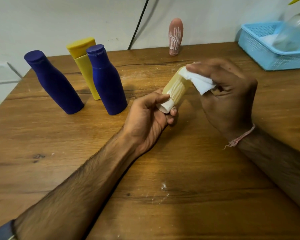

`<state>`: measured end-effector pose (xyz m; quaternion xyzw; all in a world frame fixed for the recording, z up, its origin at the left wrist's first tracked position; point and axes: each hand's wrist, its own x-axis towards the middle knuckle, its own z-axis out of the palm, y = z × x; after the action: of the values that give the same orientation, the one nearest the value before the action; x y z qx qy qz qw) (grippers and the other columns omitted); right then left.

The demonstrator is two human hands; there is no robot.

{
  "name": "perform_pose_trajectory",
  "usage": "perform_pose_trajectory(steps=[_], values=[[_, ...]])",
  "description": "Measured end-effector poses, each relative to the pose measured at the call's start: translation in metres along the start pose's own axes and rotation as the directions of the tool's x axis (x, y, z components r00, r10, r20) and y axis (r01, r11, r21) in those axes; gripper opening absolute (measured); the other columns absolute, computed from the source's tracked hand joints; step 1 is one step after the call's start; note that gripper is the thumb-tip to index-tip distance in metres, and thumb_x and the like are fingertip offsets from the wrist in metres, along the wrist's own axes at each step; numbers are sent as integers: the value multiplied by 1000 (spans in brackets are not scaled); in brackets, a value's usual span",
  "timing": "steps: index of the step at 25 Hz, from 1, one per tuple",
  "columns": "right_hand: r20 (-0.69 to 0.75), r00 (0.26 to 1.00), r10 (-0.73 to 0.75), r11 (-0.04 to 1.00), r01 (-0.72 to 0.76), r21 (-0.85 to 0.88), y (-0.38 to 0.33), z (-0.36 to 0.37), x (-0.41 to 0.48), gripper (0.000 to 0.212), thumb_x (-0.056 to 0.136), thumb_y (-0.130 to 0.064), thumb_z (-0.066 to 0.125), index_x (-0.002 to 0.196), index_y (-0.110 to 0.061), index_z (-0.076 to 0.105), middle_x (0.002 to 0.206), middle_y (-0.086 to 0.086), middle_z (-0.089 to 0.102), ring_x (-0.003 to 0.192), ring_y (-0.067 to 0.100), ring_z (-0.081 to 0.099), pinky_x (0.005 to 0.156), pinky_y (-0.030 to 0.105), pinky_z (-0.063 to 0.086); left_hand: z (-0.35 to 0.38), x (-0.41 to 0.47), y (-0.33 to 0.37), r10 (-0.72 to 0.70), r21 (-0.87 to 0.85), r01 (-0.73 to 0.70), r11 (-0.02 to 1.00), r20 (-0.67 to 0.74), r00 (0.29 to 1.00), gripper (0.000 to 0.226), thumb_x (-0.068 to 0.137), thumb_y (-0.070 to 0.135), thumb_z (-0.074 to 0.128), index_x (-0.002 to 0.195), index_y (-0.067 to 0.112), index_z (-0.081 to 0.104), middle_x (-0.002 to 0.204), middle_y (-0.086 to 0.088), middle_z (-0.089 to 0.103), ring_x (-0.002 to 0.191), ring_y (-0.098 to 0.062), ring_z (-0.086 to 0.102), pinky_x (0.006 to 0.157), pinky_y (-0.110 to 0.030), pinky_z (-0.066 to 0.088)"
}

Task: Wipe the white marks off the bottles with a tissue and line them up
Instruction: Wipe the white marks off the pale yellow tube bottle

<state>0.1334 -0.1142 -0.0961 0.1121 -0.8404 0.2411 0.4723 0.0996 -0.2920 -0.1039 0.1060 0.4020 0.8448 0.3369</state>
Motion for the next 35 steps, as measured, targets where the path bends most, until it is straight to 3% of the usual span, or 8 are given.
perform_pose_trajectory(steps=[5,8,14,19,22,26,29,35], values=[[15,998,59,994,-57,-93,9,-1,3,26,92,-9,68,117,-7,74,112,14,72,101,11,63,85,4,46,-3,4,-2,12,-8,-12,1000,13,1000,51,90,12,40,140,2,43,122,-24,49,69,-18,48,63,-31,28],[93,994,53,996,-45,-81,7,0,0,29,88,-8,70,116,-6,75,110,15,71,98,13,62,81,2,44,-3,4,-2,28,14,-28,999,34,999,55,84,8,46,139,-1,45,105,-17,57,69,-18,47,63,-31,26],[121,991,52,995,-42,-85,14,-4,6,30,89,-7,72,119,-7,74,114,16,71,104,18,65,86,3,43,0,2,-5,96,240,-94,966,3,995,59,77,1,51,136,0,54,95,-11,57,66,-16,45,55,-27,30],[241,962,-130,989,143,-35,9,-5,3,26,86,-10,74,111,-5,77,108,15,72,103,27,65,86,27,50,1,0,-7,115,299,-113,947,13,993,58,79,4,50,137,2,54,87,-8,57,64,-15,44,58,-32,27],[182,979,-87,993,101,-67,9,-6,6,24,90,-17,67,109,-7,78,107,13,73,97,31,64,76,40,52,0,2,-7,112,297,-107,949,-2,994,60,78,4,51,138,2,53,89,-9,58,64,-15,44,58,-31,28],[289,926,-243,968,252,9,3,-2,0,20,90,-17,69,106,-8,78,103,10,73,93,31,58,73,36,43,-2,3,-8,126,295,-134,946,44,991,55,82,2,48,137,-5,50,81,-7,53,63,-16,40,58,-33,24],[252,956,-147,985,165,-53,7,-3,4,22,90,-19,69,108,-10,78,107,10,74,95,35,59,73,40,45,-2,4,-9,114,306,-111,946,8,993,56,81,4,49,137,0,52,88,-9,55,65,-15,42,58,-32,26],[280,944,-173,980,193,-45,8,0,0,18,89,-16,76,106,-11,79,106,8,73,94,34,56,73,38,44,-3,5,-9,99,316,-103,943,30,995,54,84,4,49,138,3,51,91,-8,54,66,-14,42,56,-29,29]])
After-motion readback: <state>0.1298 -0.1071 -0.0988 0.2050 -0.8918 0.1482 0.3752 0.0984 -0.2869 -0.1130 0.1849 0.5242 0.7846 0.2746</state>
